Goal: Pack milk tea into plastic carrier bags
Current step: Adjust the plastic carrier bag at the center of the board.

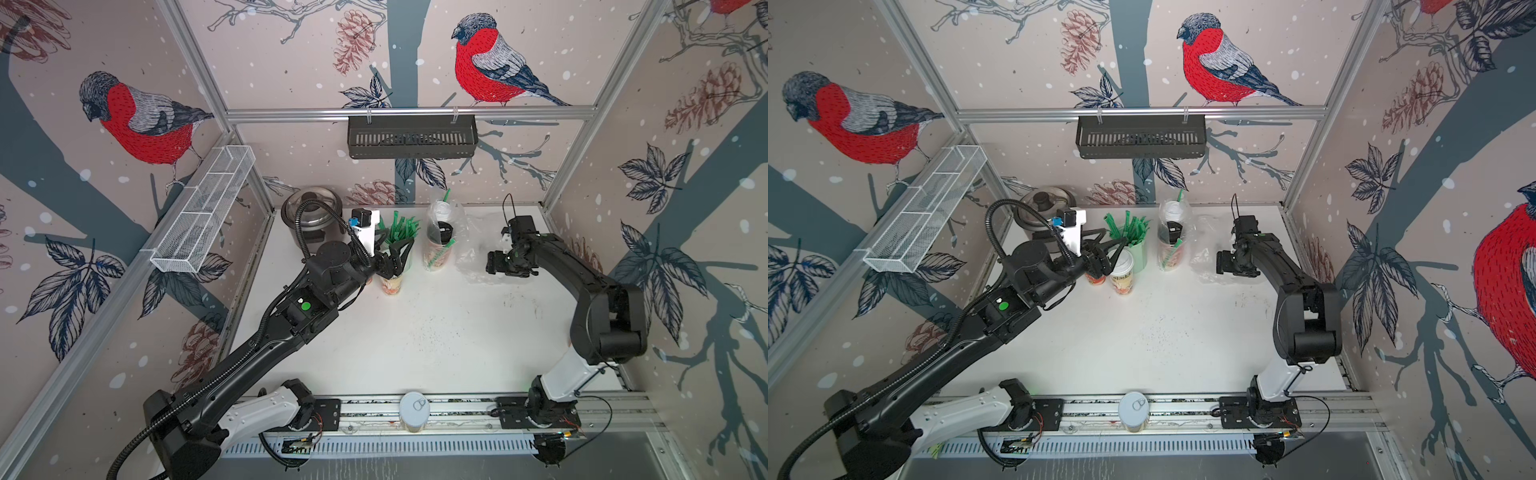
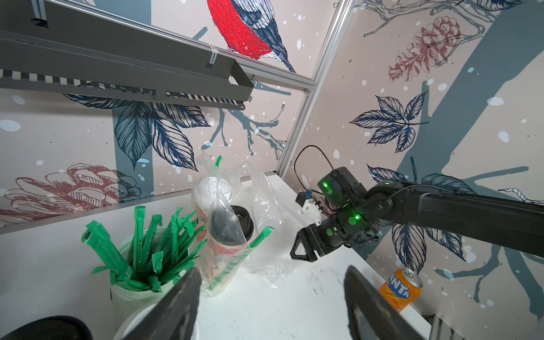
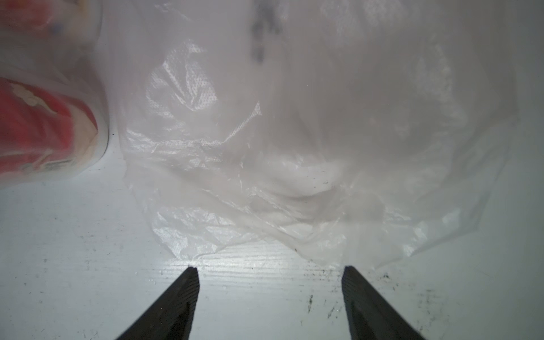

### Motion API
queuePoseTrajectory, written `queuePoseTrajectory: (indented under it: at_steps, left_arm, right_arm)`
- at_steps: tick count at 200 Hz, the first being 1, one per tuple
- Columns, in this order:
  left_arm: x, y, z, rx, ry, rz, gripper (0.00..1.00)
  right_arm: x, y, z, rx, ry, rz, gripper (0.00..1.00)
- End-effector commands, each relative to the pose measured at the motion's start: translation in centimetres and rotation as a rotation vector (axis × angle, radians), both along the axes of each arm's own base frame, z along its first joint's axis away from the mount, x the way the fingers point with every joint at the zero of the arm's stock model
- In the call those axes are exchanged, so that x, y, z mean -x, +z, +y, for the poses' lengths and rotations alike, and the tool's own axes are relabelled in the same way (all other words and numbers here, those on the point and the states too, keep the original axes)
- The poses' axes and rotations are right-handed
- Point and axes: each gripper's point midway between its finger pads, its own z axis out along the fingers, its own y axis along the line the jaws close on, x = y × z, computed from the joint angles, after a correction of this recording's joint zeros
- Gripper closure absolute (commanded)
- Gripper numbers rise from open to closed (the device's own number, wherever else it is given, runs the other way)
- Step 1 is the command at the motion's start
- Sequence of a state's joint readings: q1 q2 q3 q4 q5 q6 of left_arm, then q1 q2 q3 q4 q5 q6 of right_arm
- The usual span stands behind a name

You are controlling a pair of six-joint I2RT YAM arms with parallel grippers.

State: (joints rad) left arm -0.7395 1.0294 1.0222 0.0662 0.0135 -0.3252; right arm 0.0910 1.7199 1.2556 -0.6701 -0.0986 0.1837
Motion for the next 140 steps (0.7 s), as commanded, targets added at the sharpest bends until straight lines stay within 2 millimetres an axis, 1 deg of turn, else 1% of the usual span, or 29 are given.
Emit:
queuePoseTrajectory:
  at_steps: [1,25,27,29,59,75,81,99,123,133,140]
  left_arm:
    - [0.3,1.0,0.7,0.04,0.025,-0.024,0.24]
    - [0.6,1.6,1.3,0.053,0.039,-0.036,0.24]
    - [0.5,0.8,1.3,0.042,0.04,-0.025,0.24]
    - [0.6,0.6,1.3,0.041,0.039,-0.022,0.24]
    - [0.5,0.2,1.4,0.039,0.045,-0.011,0.25]
    - [0.5,-0.1,1.4,0.039,0.046,-0.004,0.25]
    - [0.5,-0.1,1.3,0.04,0.044,-0.003,0.25]
    - [0.5,-0.2,1.3,0.042,0.044,0.0,0.25]
    - [0.5,-0.5,1.3,0.039,0.046,0.005,0.25]
    - [0.6,-0.5,1.3,0.038,0.044,0.005,0.25]
    - [0.6,-0.4,1.4,0.04,0.045,0.005,0.25]
  right_arm:
    - [-0.8,-1.2,0.1,0.03,0.027,0.01,0.22]
    - [-1.2,-2.8,0.7,0.032,0.048,0.029,0.22]
    - [-1.2,-3.0,0.7,0.033,0.048,0.034,0.22]
    - [-1.2,-3.1,0.8,0.031,0.05,0.038,0.22]
    - [-1.2,-4.9,1.5,0.042,0.081,0.07,0.22]
    - [-1.1,-5.5,1.7,0.041,0.085,0.086,0.27]
    - [-1.0,-5.6,1.8,0.038,0.086,0.092,0.3]
    - [-0.5,-5.8,2.3,0.026,0.092,0.1,0.47]
    - [0.3,-5.6,2.8,0.014,0.096,0.104,0.75]
    - [0.6,-5.1,3.0,0.013,0.098,0.099,0.9]
    - [0.7,-4.6,3.2,0.014,0.1,0.088,0.97]
